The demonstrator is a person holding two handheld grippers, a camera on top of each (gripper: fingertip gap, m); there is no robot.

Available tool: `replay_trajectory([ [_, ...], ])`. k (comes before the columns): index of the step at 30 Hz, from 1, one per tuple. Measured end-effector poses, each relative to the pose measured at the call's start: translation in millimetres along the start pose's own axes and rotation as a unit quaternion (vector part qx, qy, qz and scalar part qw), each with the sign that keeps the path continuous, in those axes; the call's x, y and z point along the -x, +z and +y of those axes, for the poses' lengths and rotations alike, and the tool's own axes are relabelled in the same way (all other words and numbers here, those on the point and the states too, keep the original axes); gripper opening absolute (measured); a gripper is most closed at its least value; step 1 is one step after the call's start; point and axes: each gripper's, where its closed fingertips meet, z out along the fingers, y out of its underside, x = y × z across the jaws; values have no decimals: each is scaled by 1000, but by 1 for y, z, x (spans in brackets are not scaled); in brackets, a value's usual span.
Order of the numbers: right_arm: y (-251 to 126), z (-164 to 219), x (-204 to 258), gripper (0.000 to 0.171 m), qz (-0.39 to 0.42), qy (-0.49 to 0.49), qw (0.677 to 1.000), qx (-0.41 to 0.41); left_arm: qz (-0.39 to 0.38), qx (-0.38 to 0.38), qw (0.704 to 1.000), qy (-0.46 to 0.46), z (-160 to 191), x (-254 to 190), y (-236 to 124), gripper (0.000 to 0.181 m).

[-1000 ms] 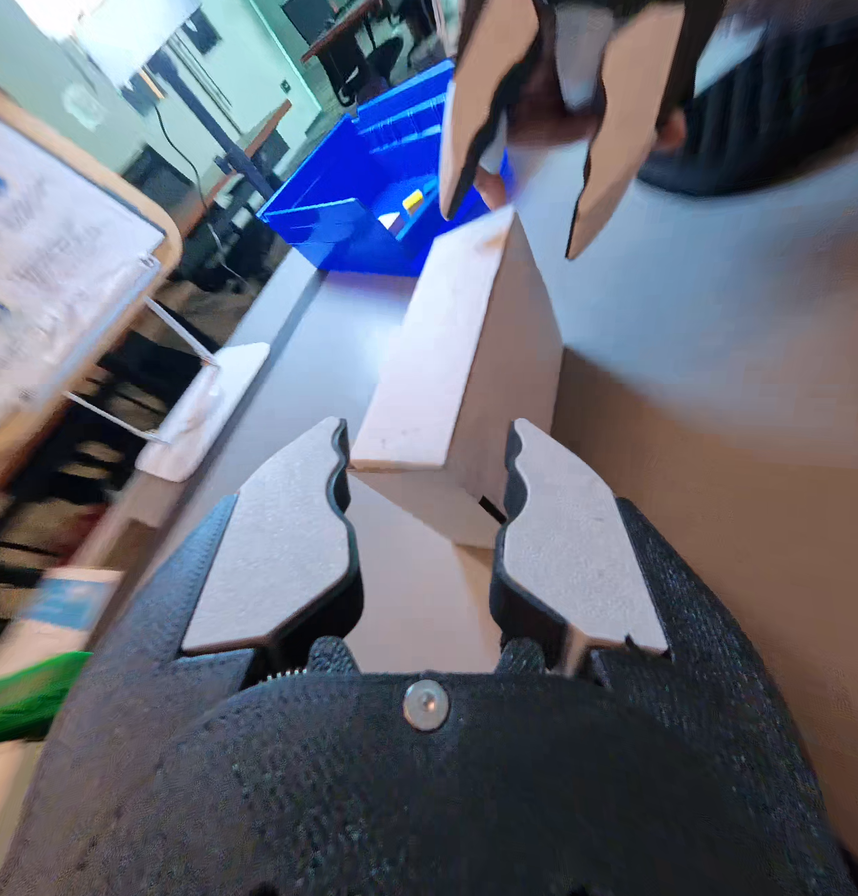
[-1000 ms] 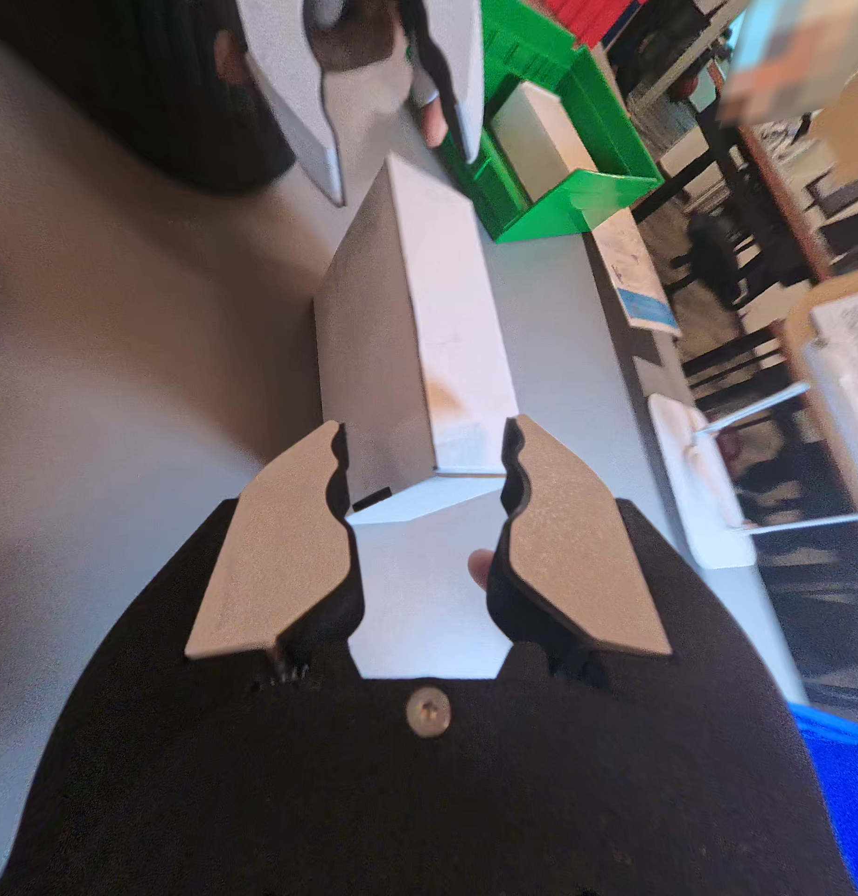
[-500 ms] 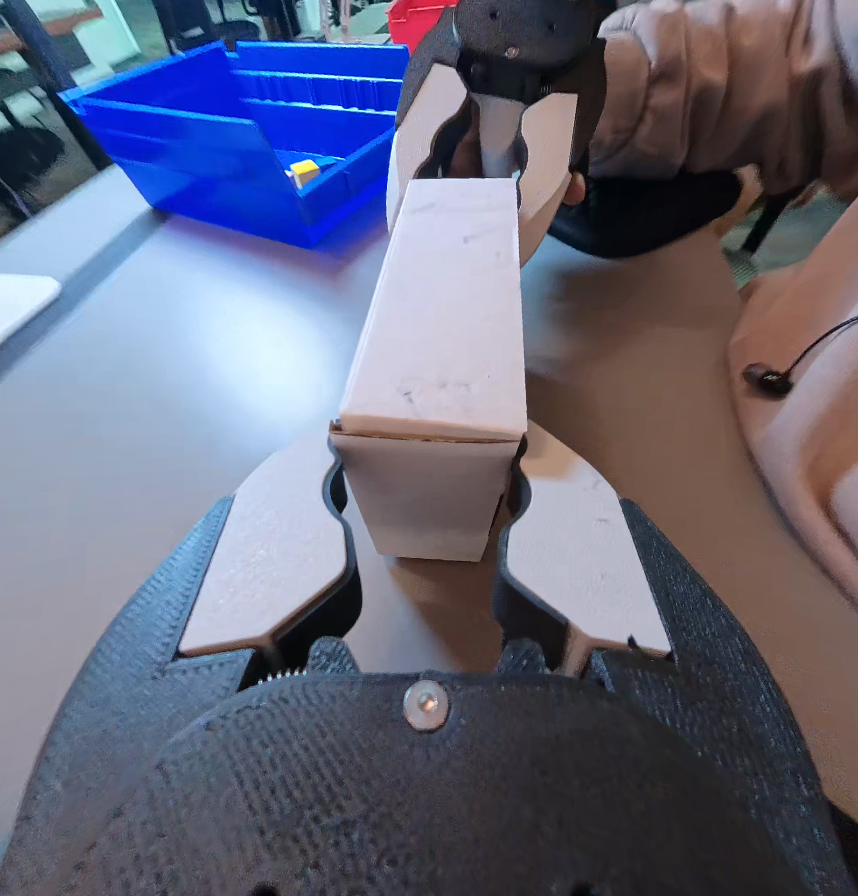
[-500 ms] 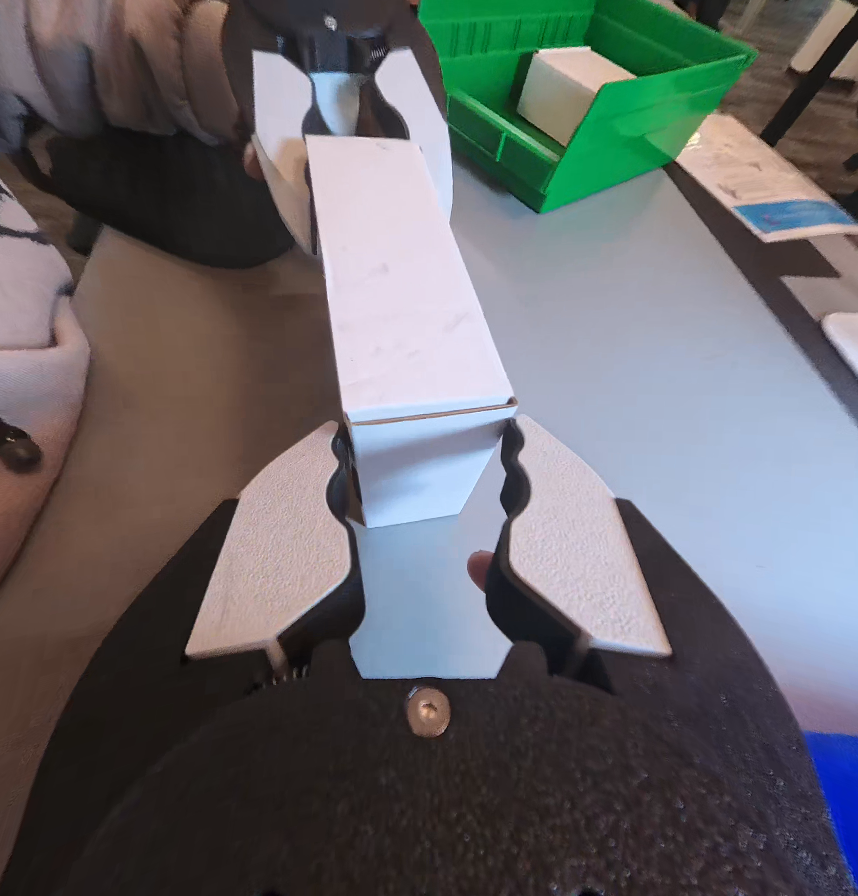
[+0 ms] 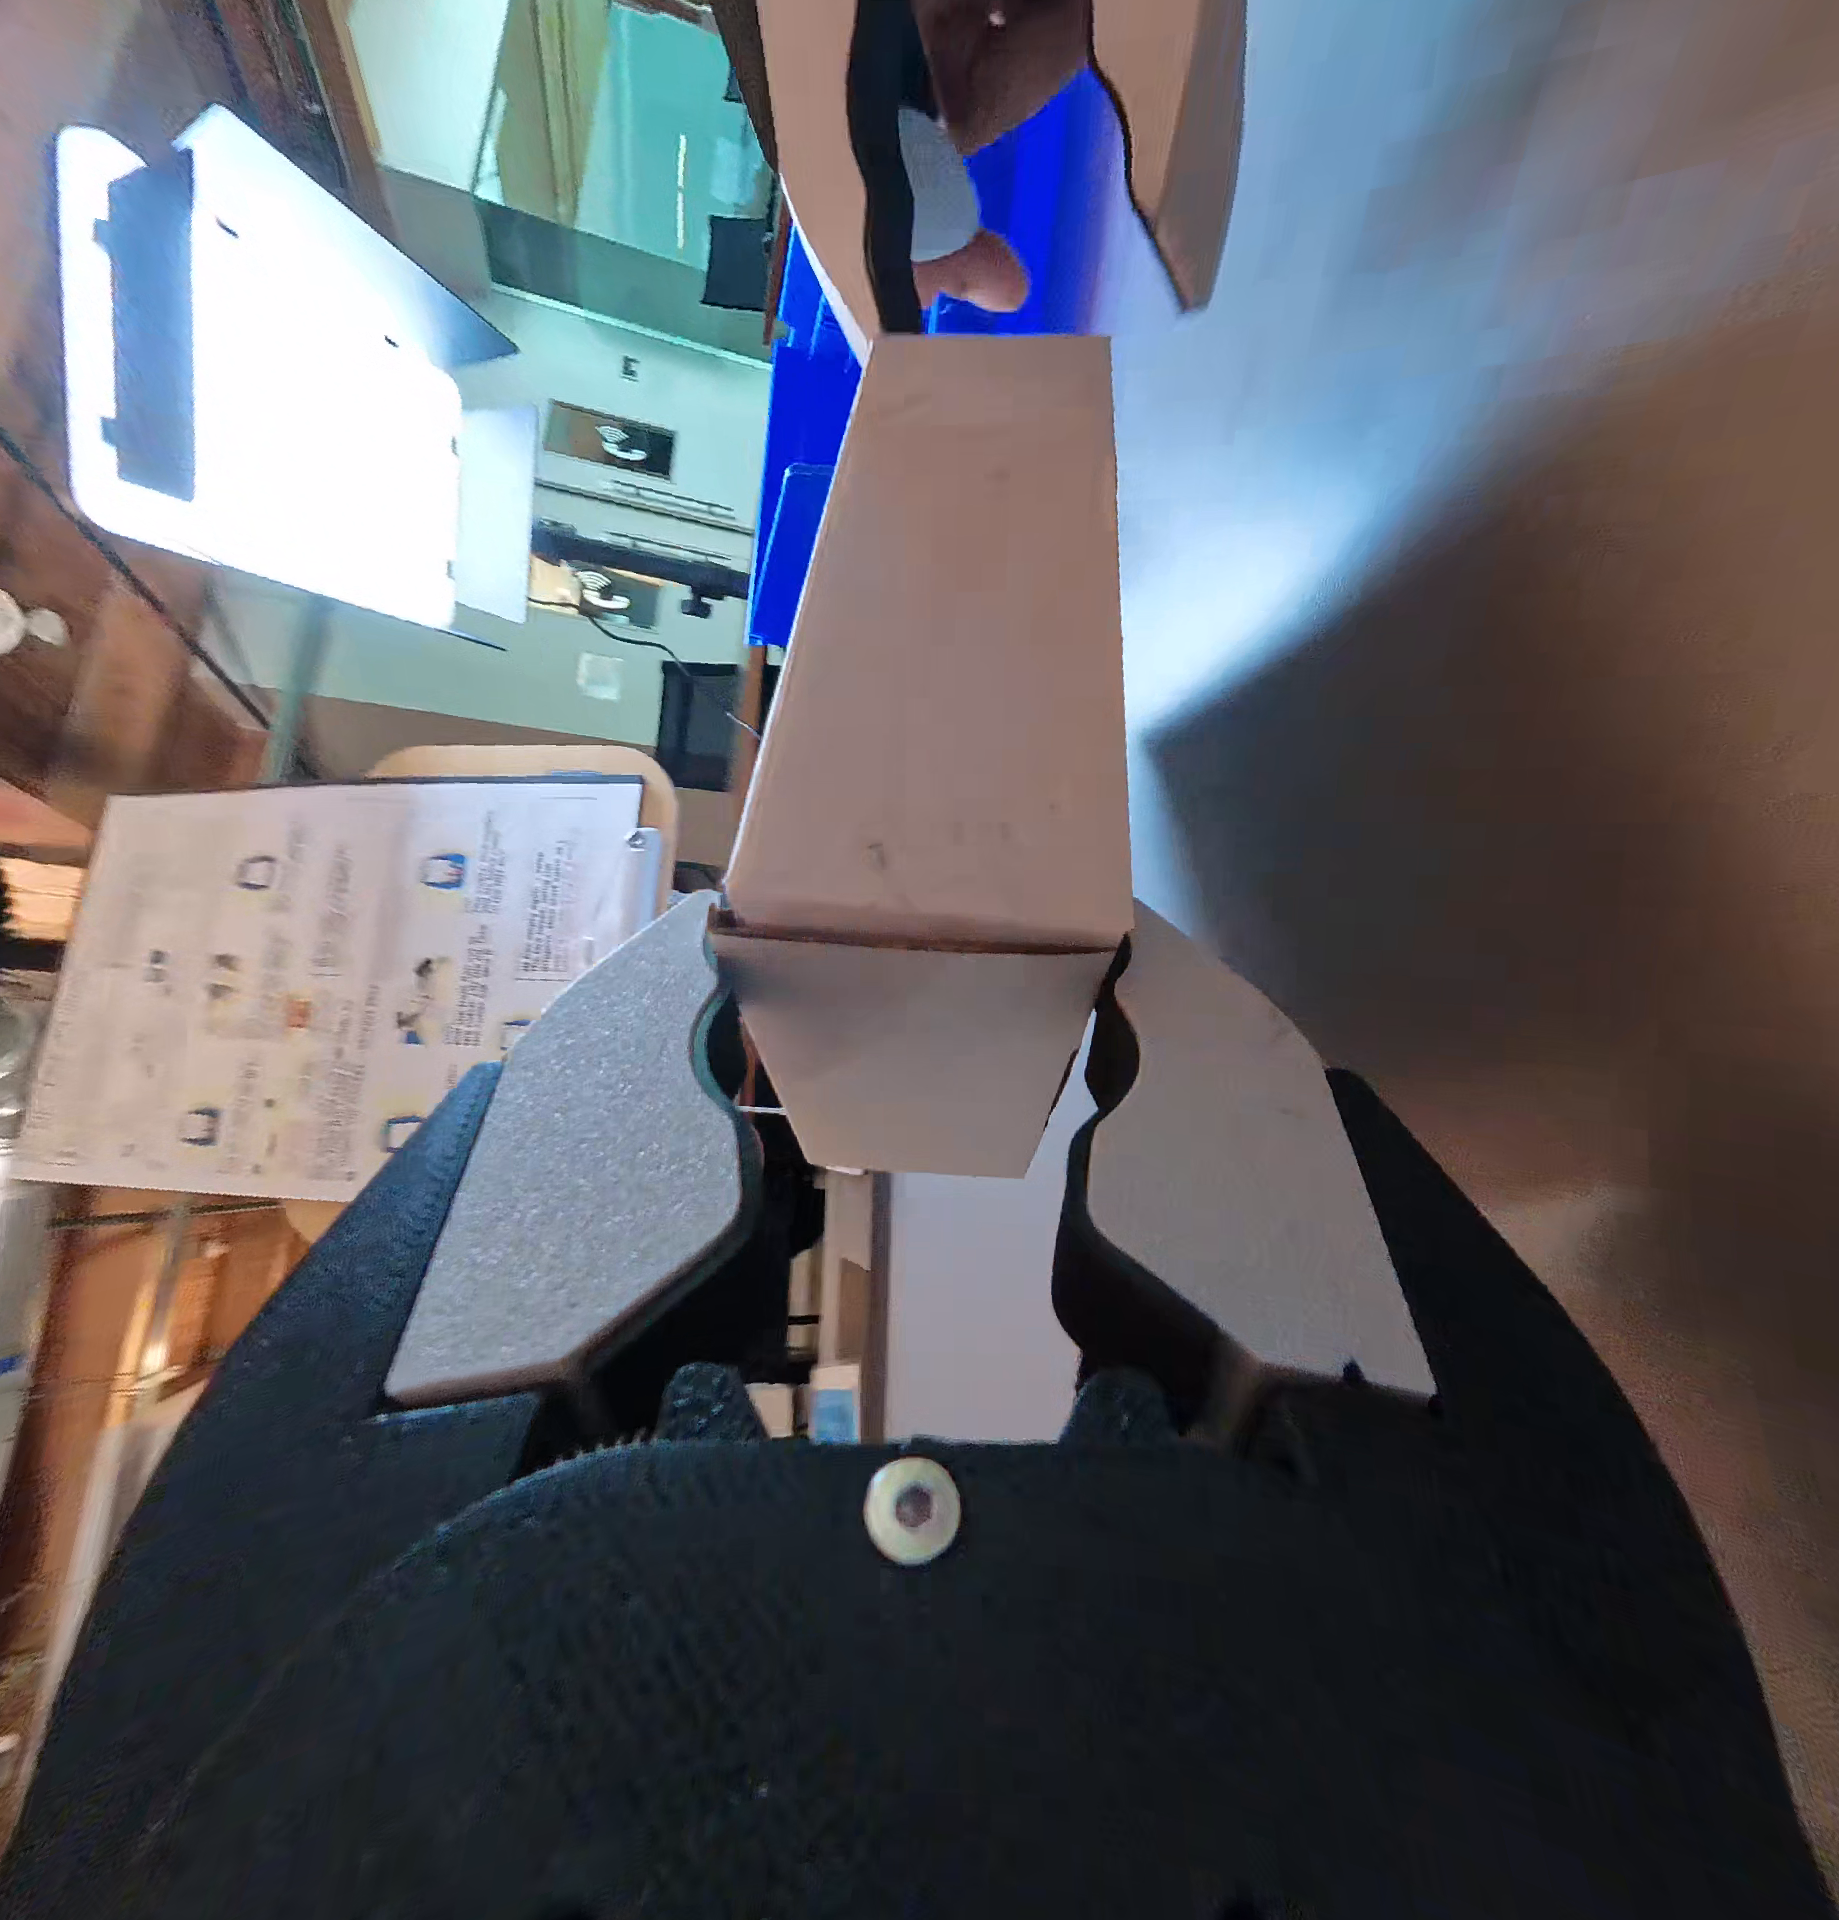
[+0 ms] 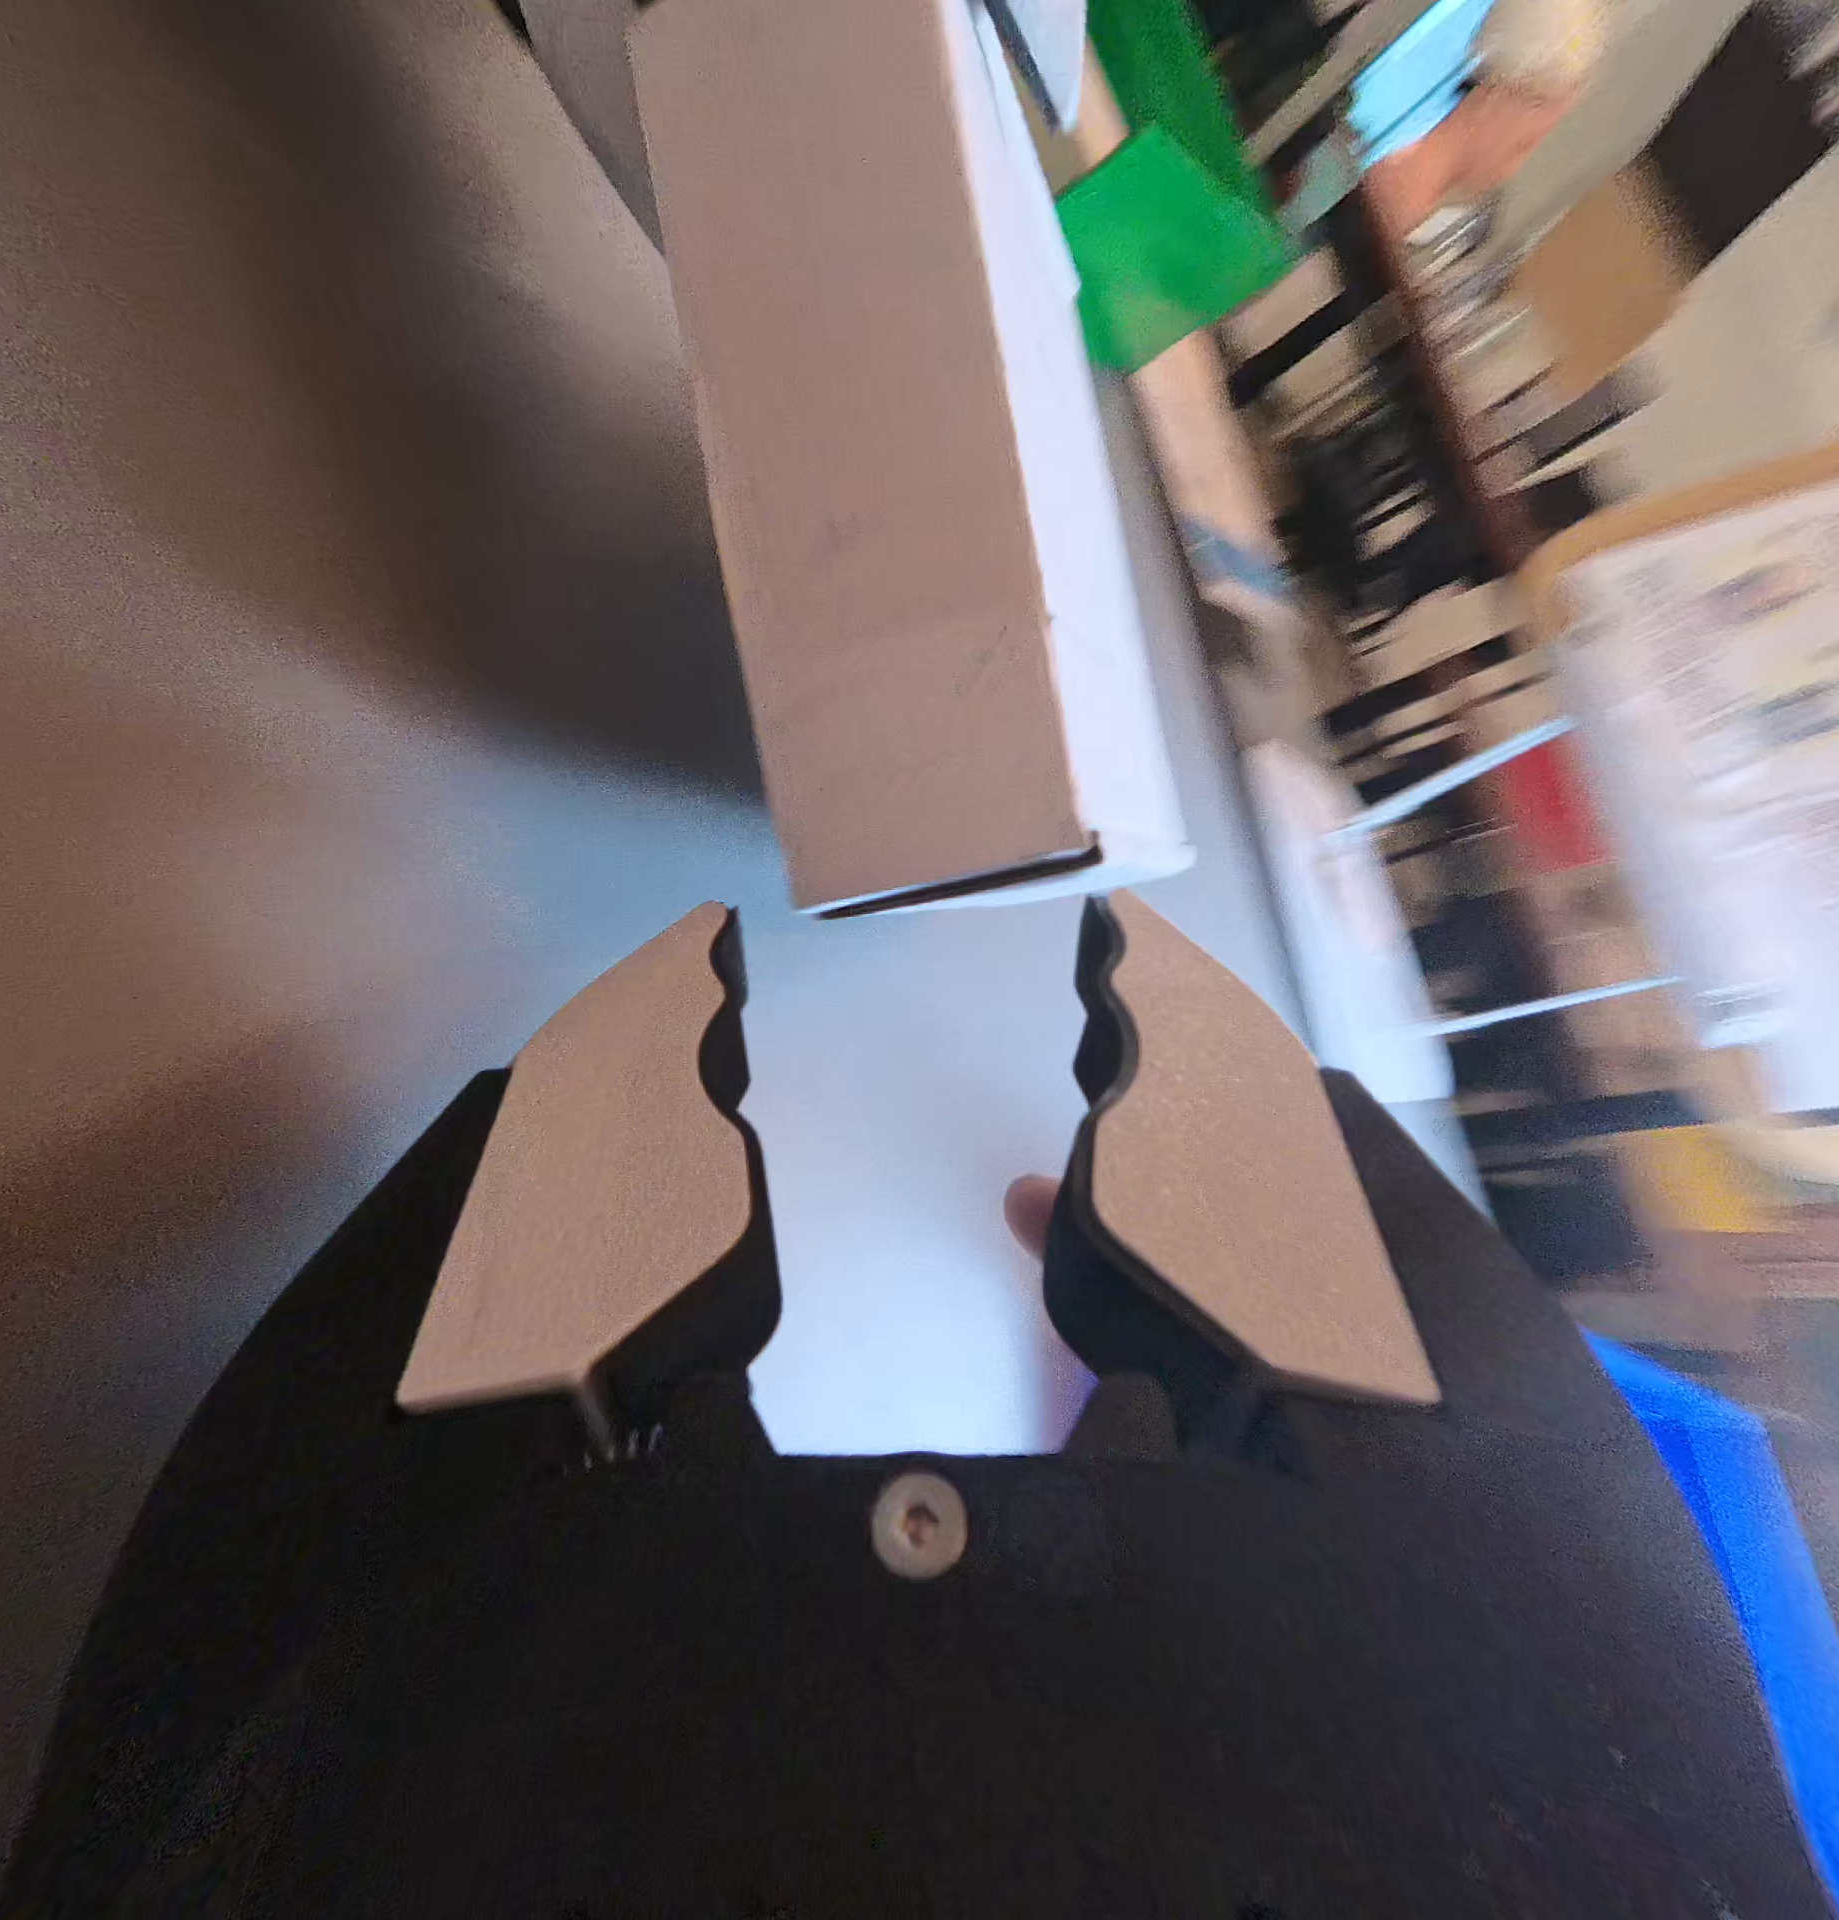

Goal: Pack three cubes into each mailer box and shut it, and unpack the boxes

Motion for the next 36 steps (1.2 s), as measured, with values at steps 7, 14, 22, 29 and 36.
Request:
replay_trajectory([
  [7,-19,-20,3,87,-252,462,841,-123,-84,-14,995,59,-9,21,-10,64],
  [14,-21,-37,-39,87,-293,726,581,-224,-140,-40,979,141,-36,33,-24,64],
  [22,-20,-52,-31,65,-298,727,581,-212,-144,-55,973,169,-44,28,-27,64],
  [29,-51,-51,-89,64,-191,669,678,-237,-113,-40,992,-48,-23,43,-27,68],
  [36,-130,27,-224,63,64,638,739,-206,-100,-85,942,-309,2,68,-38,54],
])
